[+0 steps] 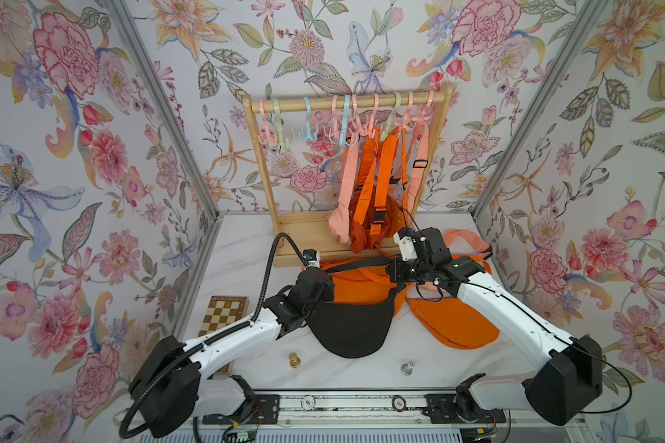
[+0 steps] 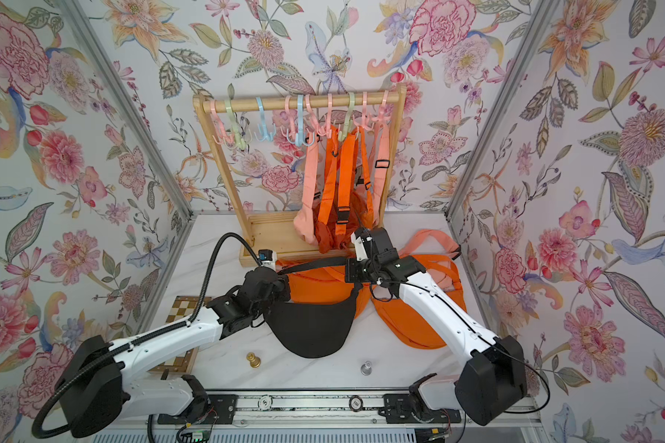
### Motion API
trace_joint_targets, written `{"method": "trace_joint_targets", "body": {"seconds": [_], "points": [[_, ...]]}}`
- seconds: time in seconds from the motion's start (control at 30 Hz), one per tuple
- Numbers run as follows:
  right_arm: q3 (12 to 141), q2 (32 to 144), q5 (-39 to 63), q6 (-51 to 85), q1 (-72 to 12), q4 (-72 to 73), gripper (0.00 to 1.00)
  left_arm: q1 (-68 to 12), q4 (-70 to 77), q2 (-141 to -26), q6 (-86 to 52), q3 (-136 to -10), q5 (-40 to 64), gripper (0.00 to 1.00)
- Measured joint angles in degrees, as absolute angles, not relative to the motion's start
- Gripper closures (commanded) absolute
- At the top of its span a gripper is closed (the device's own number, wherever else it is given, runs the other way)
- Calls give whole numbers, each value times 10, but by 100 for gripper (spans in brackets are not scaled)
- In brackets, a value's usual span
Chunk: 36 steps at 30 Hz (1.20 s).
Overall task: Take the bag off the hook
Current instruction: Place the bag at the center of the board.
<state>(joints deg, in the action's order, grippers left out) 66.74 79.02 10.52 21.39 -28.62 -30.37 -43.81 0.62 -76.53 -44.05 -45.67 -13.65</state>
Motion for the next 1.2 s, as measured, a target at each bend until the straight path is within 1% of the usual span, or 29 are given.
{"method": "trace_joint_targets", "body": {"seconds": [0.27,0.37,0.53,0.63,0.7,0.8,1.07,1.1,1.2], "points": [[665,797,96,188,-285,-260,100,-434,49,-815,-409,-522,-122,99],[646,789,97,177,-295,-246,100,-434,64,-815,-410,-510,-112,97],[608,778,104,157,-311,-247,100,-434,78,-814,-419,-452,-107,96],[596,778,105,146,-310,-251,100,-434,78,-814,-427,-431,-105,94],[593,778,105,139,-310,-253,100,-434,85,-816,-431,-429,-104,93],[591,780,105,127,-310,-254,97,-434,107,-830,-434,-431,-97,92],[590,798,100,116,-306,-254,97,-434,128,-902,-435,-473,-78,92],[589,798,101,116,-299,-253,96,-434,130,-913,-435,-482,-76,92],[583,799,114,126,-266,-242,85,-434,131,-937,-433,-509,-68,90]]}}
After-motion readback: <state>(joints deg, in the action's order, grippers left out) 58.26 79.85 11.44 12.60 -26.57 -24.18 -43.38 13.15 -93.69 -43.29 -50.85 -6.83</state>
